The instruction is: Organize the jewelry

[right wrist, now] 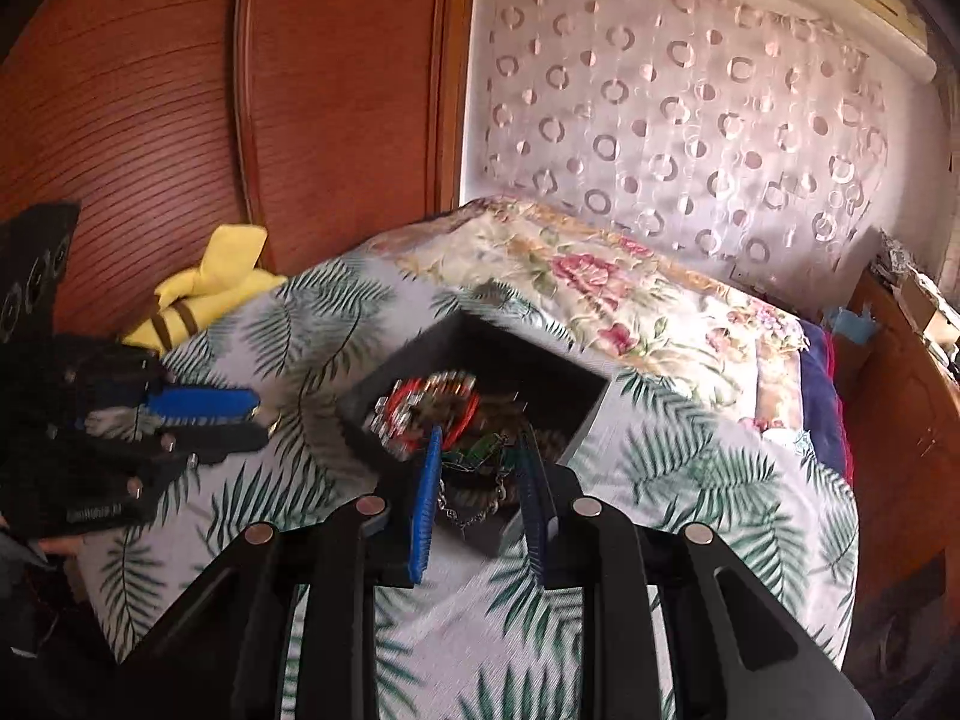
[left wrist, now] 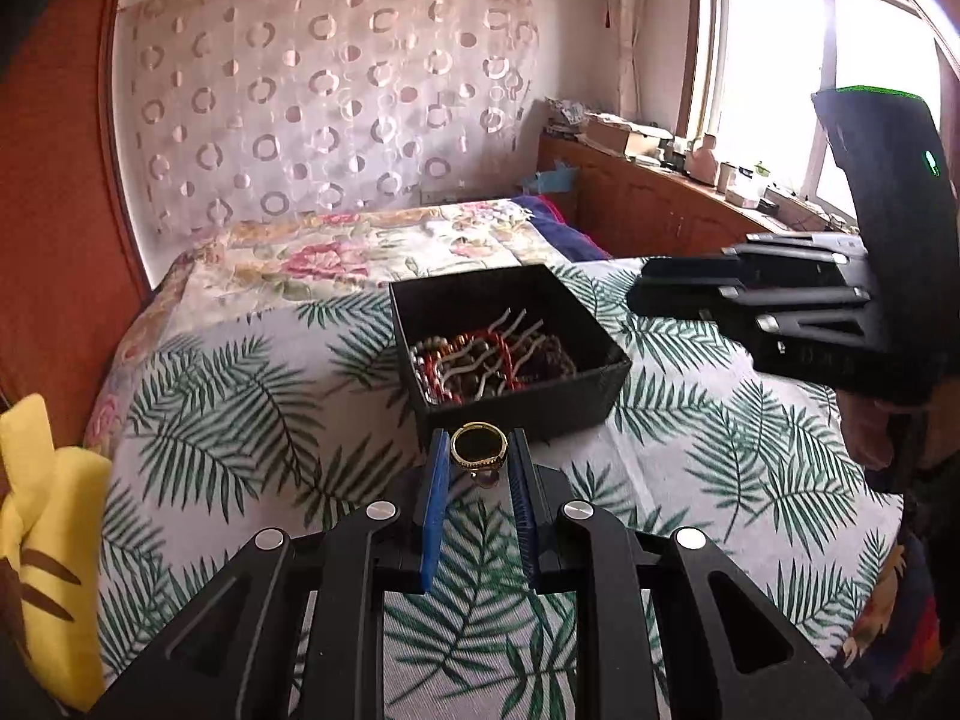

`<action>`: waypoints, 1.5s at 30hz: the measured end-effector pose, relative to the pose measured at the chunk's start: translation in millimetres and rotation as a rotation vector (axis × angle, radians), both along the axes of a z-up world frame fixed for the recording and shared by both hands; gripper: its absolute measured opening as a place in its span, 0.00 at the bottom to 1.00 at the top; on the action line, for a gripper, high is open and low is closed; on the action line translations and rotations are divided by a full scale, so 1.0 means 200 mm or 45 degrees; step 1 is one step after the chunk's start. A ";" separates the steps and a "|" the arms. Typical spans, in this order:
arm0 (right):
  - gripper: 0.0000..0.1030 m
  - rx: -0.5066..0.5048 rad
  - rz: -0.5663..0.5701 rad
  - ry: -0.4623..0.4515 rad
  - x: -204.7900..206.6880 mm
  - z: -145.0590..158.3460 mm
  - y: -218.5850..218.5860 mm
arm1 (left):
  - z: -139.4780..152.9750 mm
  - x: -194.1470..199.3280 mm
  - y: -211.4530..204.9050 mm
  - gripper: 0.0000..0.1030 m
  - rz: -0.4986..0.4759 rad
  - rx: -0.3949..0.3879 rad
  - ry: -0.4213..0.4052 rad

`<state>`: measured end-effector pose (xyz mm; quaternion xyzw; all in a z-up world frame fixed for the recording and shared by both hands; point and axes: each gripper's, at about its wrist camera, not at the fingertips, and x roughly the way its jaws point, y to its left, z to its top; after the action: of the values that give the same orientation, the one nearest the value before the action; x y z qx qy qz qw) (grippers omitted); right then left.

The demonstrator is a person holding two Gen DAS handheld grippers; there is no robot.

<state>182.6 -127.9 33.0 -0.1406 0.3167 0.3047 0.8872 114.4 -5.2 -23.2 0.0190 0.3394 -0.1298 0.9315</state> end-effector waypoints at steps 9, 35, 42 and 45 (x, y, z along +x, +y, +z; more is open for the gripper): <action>0.26 0.003 -0.032 -0.008 0.17 0.03 0.05 | 0.04 0.09 -0.04 0.18 -0.011 0.016 -0.022; 0.52 0.094 -0.116 0.108 0.11 -0.13 -0.18 | -0.04 0.63 -0.12 0.18 0.034 -0.006 0.057; 0.54 0.150 -0.159 0.089 0.05 -0.11 -0.23 | -0.02 0.58 -0.10 0.57 0.079 0.000 0.021; 0.55 0.179 -0.180 0.064 0.00 -0.08 -0.25 | 0.00 0.50 -0.10 0.76 0.113 0.024 -0.026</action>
<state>183.3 -178.1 16.5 -0.0476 0.3259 0.2661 0.9059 213.5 -25.1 -22.8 0.0141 0.3315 -0.0851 0.9395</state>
